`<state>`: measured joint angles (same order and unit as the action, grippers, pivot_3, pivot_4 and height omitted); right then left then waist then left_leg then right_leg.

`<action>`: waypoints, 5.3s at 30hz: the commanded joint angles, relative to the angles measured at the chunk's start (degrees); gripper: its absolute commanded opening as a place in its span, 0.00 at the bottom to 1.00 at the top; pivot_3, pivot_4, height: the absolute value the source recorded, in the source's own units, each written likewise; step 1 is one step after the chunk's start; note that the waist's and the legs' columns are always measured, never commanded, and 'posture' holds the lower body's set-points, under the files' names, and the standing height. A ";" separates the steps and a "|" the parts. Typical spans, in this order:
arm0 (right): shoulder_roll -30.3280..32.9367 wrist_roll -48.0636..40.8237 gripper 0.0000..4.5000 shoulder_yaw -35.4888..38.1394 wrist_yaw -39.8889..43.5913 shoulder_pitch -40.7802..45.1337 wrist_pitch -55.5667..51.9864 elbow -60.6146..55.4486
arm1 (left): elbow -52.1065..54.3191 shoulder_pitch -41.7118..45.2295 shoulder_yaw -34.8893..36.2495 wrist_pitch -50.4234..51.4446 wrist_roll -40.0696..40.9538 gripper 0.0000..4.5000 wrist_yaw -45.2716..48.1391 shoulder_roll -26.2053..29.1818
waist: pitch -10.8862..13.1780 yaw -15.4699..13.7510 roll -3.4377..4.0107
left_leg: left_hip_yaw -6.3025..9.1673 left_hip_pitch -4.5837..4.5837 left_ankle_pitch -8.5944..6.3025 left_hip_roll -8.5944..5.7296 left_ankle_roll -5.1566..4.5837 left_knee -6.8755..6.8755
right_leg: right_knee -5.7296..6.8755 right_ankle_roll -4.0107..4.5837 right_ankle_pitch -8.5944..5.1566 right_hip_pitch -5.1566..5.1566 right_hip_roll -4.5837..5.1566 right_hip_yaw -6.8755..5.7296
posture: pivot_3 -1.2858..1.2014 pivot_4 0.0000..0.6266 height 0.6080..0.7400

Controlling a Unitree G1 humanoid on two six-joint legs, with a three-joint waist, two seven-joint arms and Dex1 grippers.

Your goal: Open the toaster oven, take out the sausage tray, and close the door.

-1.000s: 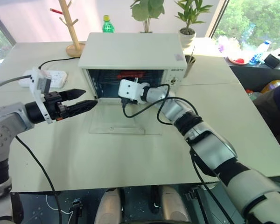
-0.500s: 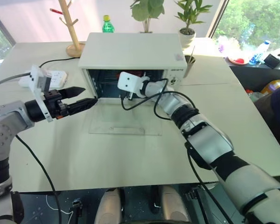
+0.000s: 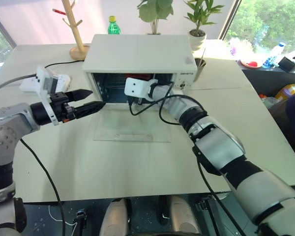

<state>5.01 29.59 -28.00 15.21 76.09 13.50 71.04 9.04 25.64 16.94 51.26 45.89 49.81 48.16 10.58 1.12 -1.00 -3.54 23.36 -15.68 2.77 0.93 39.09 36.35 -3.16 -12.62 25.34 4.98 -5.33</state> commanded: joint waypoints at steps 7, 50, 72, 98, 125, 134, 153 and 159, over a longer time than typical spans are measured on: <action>-0.26 -0.05 0.01 1.57 -1.84 -0.06 0.94 -0.27 | -2.56 3.15 -1.13 -3.36 -2.42 1.00 3.05 1.68 | 0.00 0.02 0.00 | -0.01 0.00 0.01 0.00 0.02 -0.01 | 0.00 0.00 0.00 0.00 0.00 0.00 | 0.52 0.24 0.82; 19.44 1.27 0.01 5.81 16.20 -40.70 -8.92 -75.76 | -34.01 24.89 -14.90 -17.69 -21.41 1.00 21.80 -1.40 | 0.03 -2.19 -0.13 | 0.16 0.13 -0.03 -0.20 -0.06 0.05 | -0.05 -0.03 -0.01 -0.06 0.01 -0.04 | 0.52 0.24 0.82; 29.30 -5.07 0.01 11.28 19.04 -54.11 -0.59 -89.16 | -14.06 11.50 -3.23 4.31 -8.92 1.00 19.74 2.70 | 0.06 -1.70 -0.19 | 0.41 0.14 -0.02 -0.27 -0.07 0.08 | -0.10 -0.09 -0.05 -0.17 0.01 -0.03 | 0.52 0.24 0.82; 37.04 -9.12 0.01 12.08 21.85 -57.53 17.38 -89.37 | 4.30 -7.58 18.00 40.94 32.92 1.00 -25.66 -22.85 | 0.02 -1.72 -0.26 | 0.61 -0.24 0.03 -0.20 0.03 0.08 | -0.05 -0.08 -0.05 -0.51 0.02 0.05 | 0.52 0.24 0.82; 37.05 -11.06 0.00 14.01 22.97 -57.31 20.55 -88.09 | 3.28 -16.74 -3.68 10.11 67.11 0.15 -58.03 -21.81 | 0.02 -1.90 -0.25 | 0.55 -0.67 0.02 -0.26 0.04 0.05 | -0.10 0.14 -0.17 -0.88 0.04 0.12 | 0.52 0.24 0.82; 38.26 -13.53 0.32 14.95 24.90 -58.47 19.35 -88.41 | 1.66 -16.29 -2.42 10.00 67.11 0.14 -58.95 -24.68 | 0.02 -1.92 -0.25 | 0.54 -0.68 0.02 -0.26 0.03 0.05 | -0.11 0.14 -0.17 -0.89 0.03 0.12 | 0.52 0.24 0.82; 41.66 -15.56 0.54 18.53 25.51 -60.68 19.56 -89.42 | 1.76 -19.47 -0.70 9.64 67.11 0.00 -59.54 -28.40 | 0.02 -1.91 -0.25 | 0.55 -0.66 0.01 -0.25 0.02 0.03 | -0.18 0.16 -0.19 -0.89 0.03 0.12 | 0.52 0.24 0.82; 41.35 -15.24 0.54 18.43 25.36 -60.63 19.59 -89.42 | 0.80 -19.07 0.03 10.88 67.11 0.00 -58.73 -28.13 | 0.02 -1.91 -0.25 | 0.55 -0.66 0.01 -0.25 0.02 0.02 | -0.20 0.17 -0.19 -0.89 0.03 0.12 | 0.52 0.24 0.82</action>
<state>46.53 14.99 -10.84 40.90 14.80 32.85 -16.04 9.11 5.85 15.41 61.82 111.90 -10.14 19.95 10.60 -0.79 -1.25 -2.99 22.70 -15.67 2.52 0.95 39.12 36.15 -2.99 -12.81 24.46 5.01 -5.21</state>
